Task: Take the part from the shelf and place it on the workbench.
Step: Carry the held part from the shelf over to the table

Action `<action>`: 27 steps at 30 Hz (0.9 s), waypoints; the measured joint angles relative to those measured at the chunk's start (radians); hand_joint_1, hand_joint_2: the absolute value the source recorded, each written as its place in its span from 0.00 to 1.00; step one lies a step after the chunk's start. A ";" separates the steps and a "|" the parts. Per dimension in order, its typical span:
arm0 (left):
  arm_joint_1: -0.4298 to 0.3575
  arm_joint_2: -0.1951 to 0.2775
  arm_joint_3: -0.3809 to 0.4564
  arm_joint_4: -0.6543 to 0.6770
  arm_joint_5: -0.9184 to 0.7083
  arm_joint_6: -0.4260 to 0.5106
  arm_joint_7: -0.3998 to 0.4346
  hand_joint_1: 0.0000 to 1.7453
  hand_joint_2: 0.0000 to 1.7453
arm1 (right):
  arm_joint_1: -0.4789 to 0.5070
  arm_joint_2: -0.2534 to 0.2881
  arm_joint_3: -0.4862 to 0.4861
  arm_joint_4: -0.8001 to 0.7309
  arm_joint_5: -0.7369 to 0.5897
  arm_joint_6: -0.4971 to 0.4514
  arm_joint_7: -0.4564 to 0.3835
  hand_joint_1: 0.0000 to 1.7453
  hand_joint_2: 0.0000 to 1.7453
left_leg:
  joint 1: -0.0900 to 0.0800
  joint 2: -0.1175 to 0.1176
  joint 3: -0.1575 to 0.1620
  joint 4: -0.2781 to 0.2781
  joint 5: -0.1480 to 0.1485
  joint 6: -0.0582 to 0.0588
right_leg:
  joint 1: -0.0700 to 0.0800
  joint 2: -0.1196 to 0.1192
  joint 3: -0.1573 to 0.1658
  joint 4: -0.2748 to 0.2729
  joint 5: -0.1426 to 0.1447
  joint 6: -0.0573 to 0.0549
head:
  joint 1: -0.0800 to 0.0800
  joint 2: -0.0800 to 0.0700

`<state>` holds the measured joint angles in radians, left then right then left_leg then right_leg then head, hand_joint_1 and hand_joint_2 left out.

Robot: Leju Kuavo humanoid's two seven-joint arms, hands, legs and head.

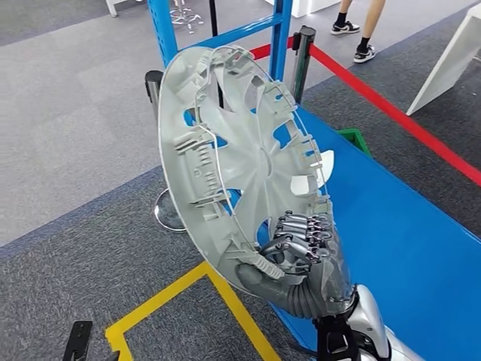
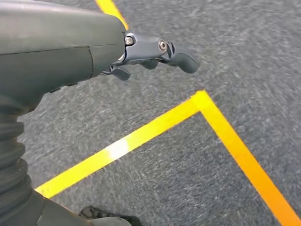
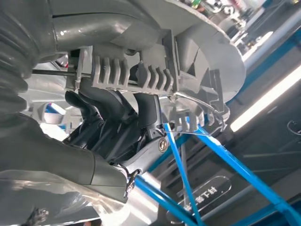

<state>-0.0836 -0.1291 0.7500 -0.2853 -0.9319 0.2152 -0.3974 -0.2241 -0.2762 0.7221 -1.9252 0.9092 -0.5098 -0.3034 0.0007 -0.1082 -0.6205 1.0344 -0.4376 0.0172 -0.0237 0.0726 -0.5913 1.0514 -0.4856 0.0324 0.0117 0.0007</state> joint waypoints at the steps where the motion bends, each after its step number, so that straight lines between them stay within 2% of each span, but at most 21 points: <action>1: 0.000 0.000 -0.001 0.000 0.000 0.000 0.000 0.00 1.00 | -0.003 0.000 0.002 0.000 0.000 0.002 0.000 1.00 1.00 | 0.001 -0.010 -0.005 0.001 0.002 -0.006 | 0.001 0.005 0.006 -0.008 -0.005 -0.001 | 0.000 0.000; 3: 0.003 0.001 -0.002 0.000 0.000 0.000 0.000 0.00 1.00 | -0.010 0.000 0.005 0.000 0.000 0.003 0.002 1.00 1.00 | 0.004 -0.023 -0.011 0.003 0.004 -0.016 | 0.001 -0.016 0.011 -0.013 -0.005 -0.007 | 0.000 0.000; 4: 0.004 0.001 -0.002 0.000 0.000 0.001 0.000 0.00 1.00 | -0.013 0.000 0.007 0.000 0.000 0.004 0.004 1.00 1.00 | 0.003 -0.009 -0.017 0.015 -0.004 -0.020 | 0.000 -0.028 0.015 -0.015 -0.005 -0.013 | -0.004 0.000; 5: 0.003 0.001 -0.003 0.001 0.000 0.001 0.000 0.00 1.00 | -0.016 0.001 0.008 0.000 0.001 0.004 0.005 1.00 1.00 | 0.001 0.016 -0.030 0.046 -0.022 -0.025 | -0.001 -0.042 0.020 -0.018 -0.005 -0.018 | -0.008 0.000; 7: -0.002 -0.001 -0.005 0.001 0.000 0.001 0.000 0.00 1.00 | -0.018 0.001 0.009 0.001 0.001 0.004 0.005 1.00 1.00 | 0.001 0.075 -0.084 0.162 -0.078 -0.034 | 0.002 -0.072 0.027 -0.020 -0.009 -0.027 | -0.017 0.000; 8: -0.003 -0.001 -0.006 0.001 0.000 0.001 0.000 0.00 1.00 | -0.018 0.001 0.010 0.001 0.001 0.004 0.006 1.00 1.00 | 0.003 0.088 -0.115 0.226 -0.103 -0.037 | 0.005 -0.086 0.030 -0.020 -0.011 -0.029 | -0.017 0.000; 9: -0.003 -0.001 -0.006 0.001 0.000 0.001 0.000 0.00 1.00 | -0.018 0.001 0.010 0.001 0.001 0.004 0.006 1.00 1.00 | 0.004 0.094 -0.137 0.270 -0.115 -0.038 | 0.006 -0.100 0.032 -0.020 -0.013 -0.031 | -0.017 0.000; 10: -0.002 -0.001 -0.007 0.001 0.000 0.001 0.000 0.00 1.00 | -0.019 0.001 0.010 0.001 0.001 0.004 0.006 1.00 1.00 | 0.005 0.095 -0.142 0.279 -0.108 -0.037 | 0.007 -0.113 0.034 -0.020 -0.016 -0.031 | -0.017 0.000; 11: -0.001 -0.001 -0.007 0.001 0.000 0.001 0.000 0.00 1.00 | -0.019 0.001 0.011 0.001 0.001 0.005 0.006 1.00 1.00 | 0.004 0.098 -0.127 0.248 -0.082 -0.035 | 0.008 -0.126 0.037 -0.020 -0.019 -0.031 | -0.017 0.000; 12: -0.001 0.000 -0.008 0.001 0.000 0.002 0.000 0.00 1.00 | -0.021 0.001 0.012 0.001 0.001 0.005 0.006 1.00 1.00 | 0.002 0.108 -0.095 0.186 -0.045 -0.030 | 0.009 -0.138 0.042 -0.020 -0.022 -0.030 | -0.017 0.000; 14: -0.004 0.000 -0.009 0.001 0.001 0.003 0.002 0.00 1.00 | -0.026 0.001 0.015 0.002 0.000 0.006 0.007 1.00 1.00 | -0.010 0.154 -0.030 0.057 0.002 -0.016 | 0.014 -0.160 0.050 -0.021 -0.030 -0.026 | -0.017 0.000; 15: -0.006 0.000 -0.010 0.001 0.003 0.004 0.002 0.00 1.00 | -0.029 0.002 0.017 0.002 0.000 0.007 0.008 1.00 1.00 | -0.017 0.172 -0.014 0.022 0.008 -0.009 | 0.017 -0.171 0.051 -0.021 -0.032 -0.023 | -0.017 0.000; 16: -0.007 0.001 -0.011 0.001 0.006 0.004 0.002 0.00 1.00 | -0.033 0.002 0.019 0.003 0.000 0.007 0.008 1.00 1.00 | -0.022 0.179 -0.011 0.009 0.003 -0.004 | 0.020 -0.181 0.052 -0.022 -0.034 -0.020 | -0.017 0.000; 18: -0.006 0.002 -0.011 0.001 0.014 0.004 0.003 0.00 1.00 | -0.037 0.003 0.021 0.004 -0.001 0.007 0.010 1.00 1.00 | -0.021 0.159 -0.010 -0.001 0.006 0.006 | 0.021 -0.197 0.054 -0.026 -0.040 -0.011 | -0.017 0.000; 19: -0.004 0.001 -0.011 0.001 0.018 0.004 0.002 0.00 1.00 | -0.039 0.003 0.022 0.004 -0.002 0.007 0.011 1.00 1.00 | -0.018 0.148 -0.007 -0.008 0.008 0.011 | 0.019 -0.183 0.053 -0.021 -0.048 -0.007 | -0.017 0.000; 20: -0.004 0.001 -0.011 0.001 0.020 0.004 0.002 0.00 1.00 | -0.040 0.004 0.023 0.005 -0.004 0.007 0.012 1.00 1.00 | -0.014 0.136 -0.003 -0.015 0.011 0.017 | 0.018 -0.156 0.044 0.000 -0.064 -0.004 | -0.016 0.000; 22: -0.009 0.000 -0.011 0.001 0.023 0.005 0.001 0.00 1.00 | -0.040 0.004 0.024 0.007 -0.008 0.008 0.012 1.00 1.00 | -0.010 0.113 0.001 -0.020 0.014 0.024 | 0.014 -0.094 -0.008 0.108 -0.116 -0.001 | -0.012 0.000; 24: -0.012 0.000 -0.012 0.001 0.026 0.005 0.000 0.00 1.00 | -0.038 0.004 0.027 0.010 -0.013 0.008 0.012 1.00 1.00 | -0.009 0.085 0.001 -0.019 0.014 0.026 | 0.014 -0.075 -0.081 0.232 -0.151 0.002 | -0.009 0.000; 25: -0.011 0.000 -0.012 0.001 0.028 0.005 0.000 0.00 1.00 | -0.038 0.004 0.029 0.011 -0.016 0.008 0.012 1.00 1.00 | -0.009 0.071 0.002 -0.018 0.013 0.026 | 0.013 -0.074 -0.101 0.254 -0.143 0.004 | -0.009 0.000; 26: -0.011 0.000 -0.012 0.001 0.030 0.005 0.000 0.00 1.00 | -0.038 0.004 0.030 0.011 -0.018 0.009 0.012 1.00 1.00 | -0.008 0.055 0.002 -0.017 0.013 0.025 | 0.012 -0.072 -0.102 0.235 -0.114 0.005 | -0.009 0.000; 27: -0.011 0.000 -0.012 0.001 0.030 0.005 0.000 0.00 1.00 | -0.038 0.005 0.031 0.011 -0.019 0.009 0.012 1.00 1.00 | -0.006 0.041 0.003 -0.014 0.011 0.022 | 0.011 -0.065 -0.085 0.180 -0.071 0.005 | -0.009 0.000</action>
<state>-0.0943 -0.1293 0.7383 -0.2843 -0.9015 0.2205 -0.3970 -0.2622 -0.2716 0.7528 -1.9139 0.8902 -0.5013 -0.2911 -0.0053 -0.0676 -0.6172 1.0203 -0.4265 0.0395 -0.0132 0.0078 -0.6765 1.2313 -0.5563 0.0379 0.0030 0.0006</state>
